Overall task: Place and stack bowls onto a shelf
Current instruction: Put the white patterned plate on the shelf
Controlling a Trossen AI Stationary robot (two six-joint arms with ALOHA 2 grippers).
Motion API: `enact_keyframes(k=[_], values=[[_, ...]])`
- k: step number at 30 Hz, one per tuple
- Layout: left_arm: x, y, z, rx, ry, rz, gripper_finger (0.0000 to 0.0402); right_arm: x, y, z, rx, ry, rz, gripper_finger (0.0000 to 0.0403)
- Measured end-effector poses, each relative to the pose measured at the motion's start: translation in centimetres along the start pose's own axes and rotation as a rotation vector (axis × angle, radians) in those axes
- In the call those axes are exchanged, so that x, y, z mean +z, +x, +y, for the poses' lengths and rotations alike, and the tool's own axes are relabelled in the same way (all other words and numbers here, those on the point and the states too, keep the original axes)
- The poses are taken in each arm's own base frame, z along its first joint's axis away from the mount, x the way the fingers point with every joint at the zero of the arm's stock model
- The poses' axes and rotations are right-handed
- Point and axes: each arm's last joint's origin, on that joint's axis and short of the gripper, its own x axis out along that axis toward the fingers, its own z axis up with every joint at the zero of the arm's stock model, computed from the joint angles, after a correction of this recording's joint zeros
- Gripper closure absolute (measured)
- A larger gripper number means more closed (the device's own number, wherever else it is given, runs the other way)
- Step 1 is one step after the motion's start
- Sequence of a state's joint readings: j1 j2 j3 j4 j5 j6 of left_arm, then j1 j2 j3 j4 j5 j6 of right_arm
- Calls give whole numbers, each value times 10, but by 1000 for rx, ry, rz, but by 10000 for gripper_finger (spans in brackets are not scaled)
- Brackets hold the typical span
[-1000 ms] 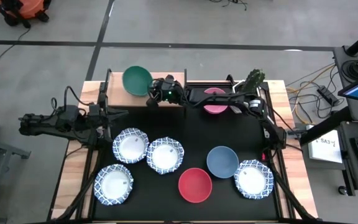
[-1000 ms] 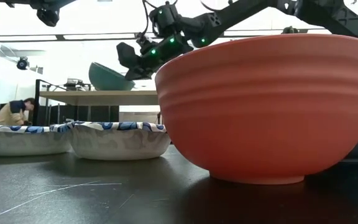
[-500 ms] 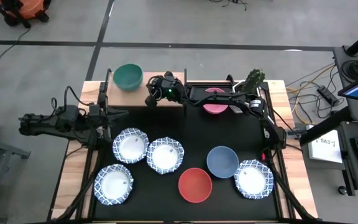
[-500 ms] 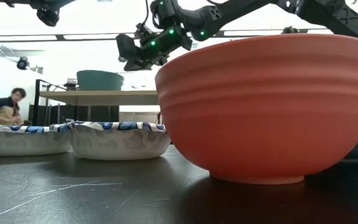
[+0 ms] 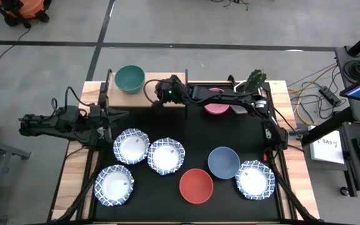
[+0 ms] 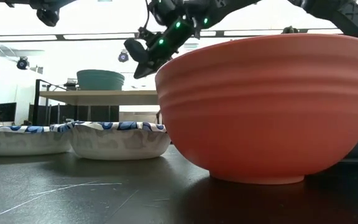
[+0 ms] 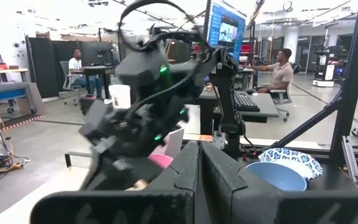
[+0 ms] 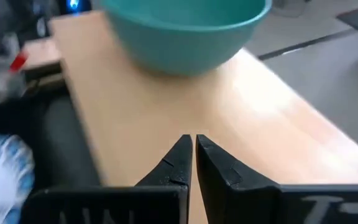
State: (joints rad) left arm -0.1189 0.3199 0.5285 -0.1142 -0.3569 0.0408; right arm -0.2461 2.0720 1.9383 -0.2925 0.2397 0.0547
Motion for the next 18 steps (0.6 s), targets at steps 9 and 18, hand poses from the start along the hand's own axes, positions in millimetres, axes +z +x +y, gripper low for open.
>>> enact_keyframes(k=[9,18], values=[[-7,13,-5,1,-68,70,402,-17,-62,44,109,-200,141,390],[-33,39,-11,275,-305,498,402,-63,-152,58,221,-276,130,390]])
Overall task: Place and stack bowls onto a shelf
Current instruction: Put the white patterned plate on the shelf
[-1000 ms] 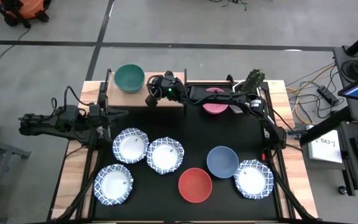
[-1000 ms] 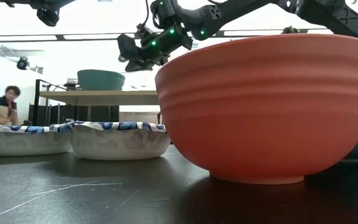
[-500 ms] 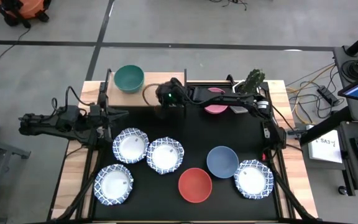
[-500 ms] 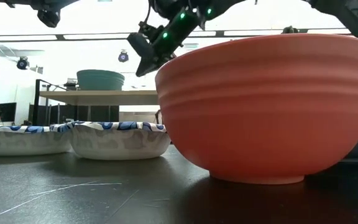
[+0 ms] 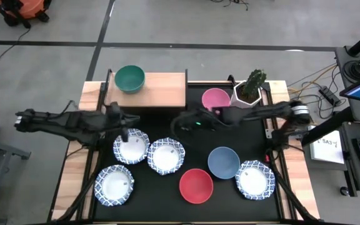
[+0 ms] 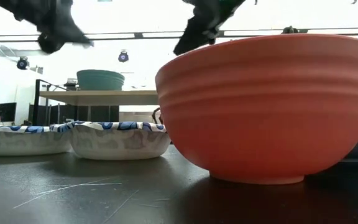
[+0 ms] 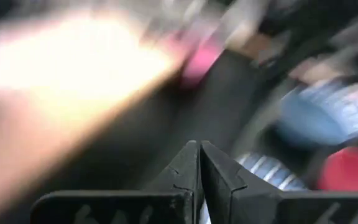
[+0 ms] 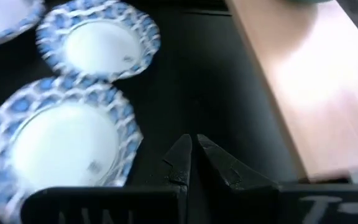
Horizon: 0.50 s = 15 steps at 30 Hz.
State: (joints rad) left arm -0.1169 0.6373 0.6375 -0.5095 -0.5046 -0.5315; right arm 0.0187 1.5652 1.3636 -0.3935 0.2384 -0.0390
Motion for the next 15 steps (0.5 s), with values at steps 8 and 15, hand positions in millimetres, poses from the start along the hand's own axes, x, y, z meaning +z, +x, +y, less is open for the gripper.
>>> enact_keyframes(k=[8,15], values=[[-50,28,3,359,-140,726,402,-38,-60,9,53,-19,-148,390],[-65,48,-3,426,-39,858,402,-60,-84,2,49,12,-299,390]])
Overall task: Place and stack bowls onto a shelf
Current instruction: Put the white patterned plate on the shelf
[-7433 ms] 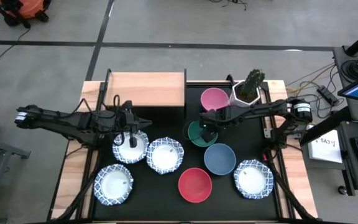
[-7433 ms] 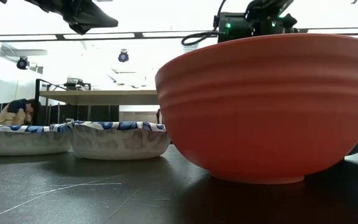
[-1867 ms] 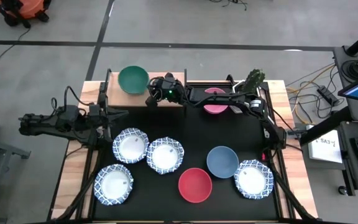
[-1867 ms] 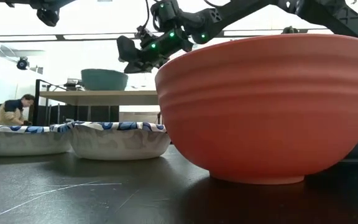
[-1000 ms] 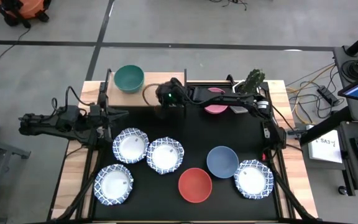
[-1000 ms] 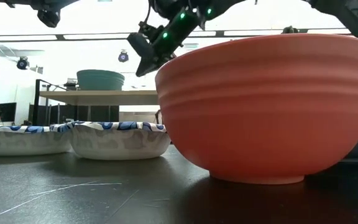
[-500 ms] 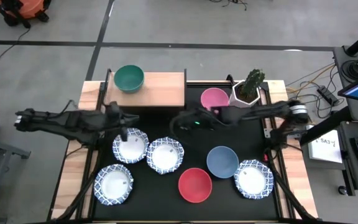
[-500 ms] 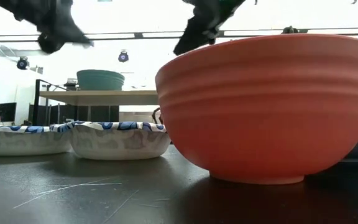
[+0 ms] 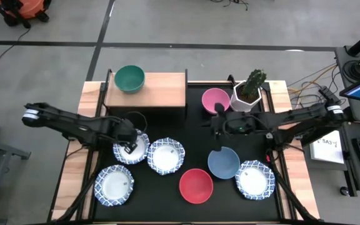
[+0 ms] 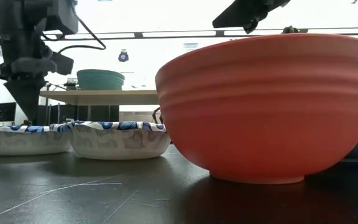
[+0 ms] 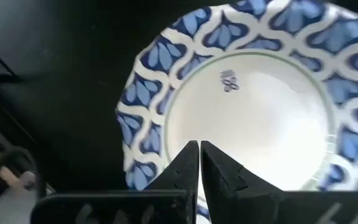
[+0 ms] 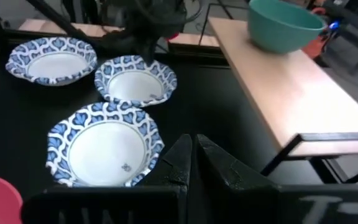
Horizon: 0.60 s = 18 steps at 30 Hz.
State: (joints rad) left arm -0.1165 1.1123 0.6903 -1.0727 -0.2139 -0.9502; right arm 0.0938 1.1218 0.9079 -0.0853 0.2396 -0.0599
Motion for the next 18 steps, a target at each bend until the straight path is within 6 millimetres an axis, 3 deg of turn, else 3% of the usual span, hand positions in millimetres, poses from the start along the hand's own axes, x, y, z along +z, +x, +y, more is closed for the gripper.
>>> enact_keyframes(k=[5,18], values=[[2,5,-1,53,35,-12,393,-7,-8,-1,3,2,-17,390],[6,13,2,187,17,-97,294,-12,-2,0,3,6,5,390]])
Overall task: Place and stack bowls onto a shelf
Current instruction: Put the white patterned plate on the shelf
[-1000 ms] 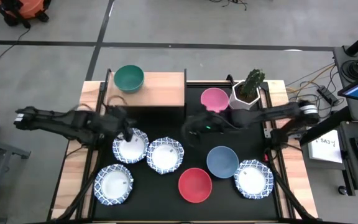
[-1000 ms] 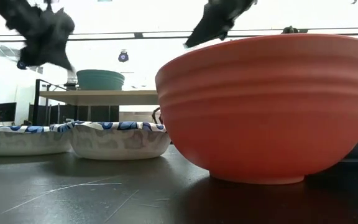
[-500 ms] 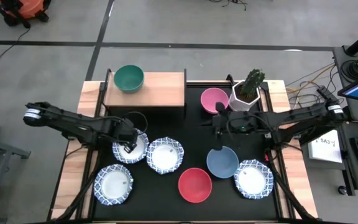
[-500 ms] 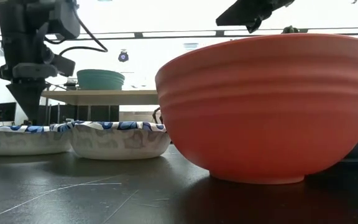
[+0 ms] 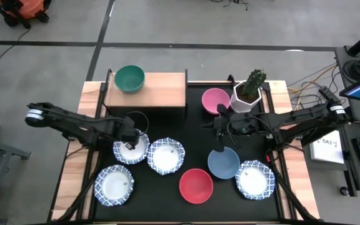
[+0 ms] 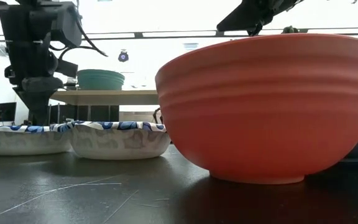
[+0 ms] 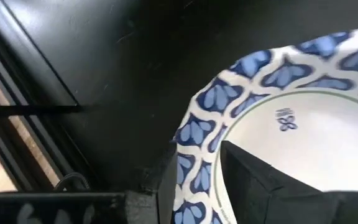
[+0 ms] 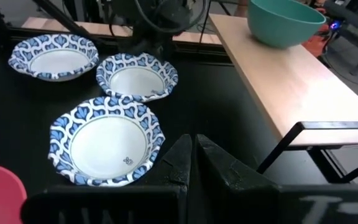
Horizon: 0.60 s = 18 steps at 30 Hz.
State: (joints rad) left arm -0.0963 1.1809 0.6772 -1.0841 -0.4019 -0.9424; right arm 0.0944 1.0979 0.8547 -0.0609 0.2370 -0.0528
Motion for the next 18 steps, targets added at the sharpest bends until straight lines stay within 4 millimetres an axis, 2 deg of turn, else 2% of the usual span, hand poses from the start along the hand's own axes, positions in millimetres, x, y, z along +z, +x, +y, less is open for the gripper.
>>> enact_keyframes(k=[13,18], values=[[0,25,-14,121,-18,45,293,-4,6,2,1,1,25,390],[0,32,-19,139,-6,64,306,-4,6,2,1,2,25,390]])
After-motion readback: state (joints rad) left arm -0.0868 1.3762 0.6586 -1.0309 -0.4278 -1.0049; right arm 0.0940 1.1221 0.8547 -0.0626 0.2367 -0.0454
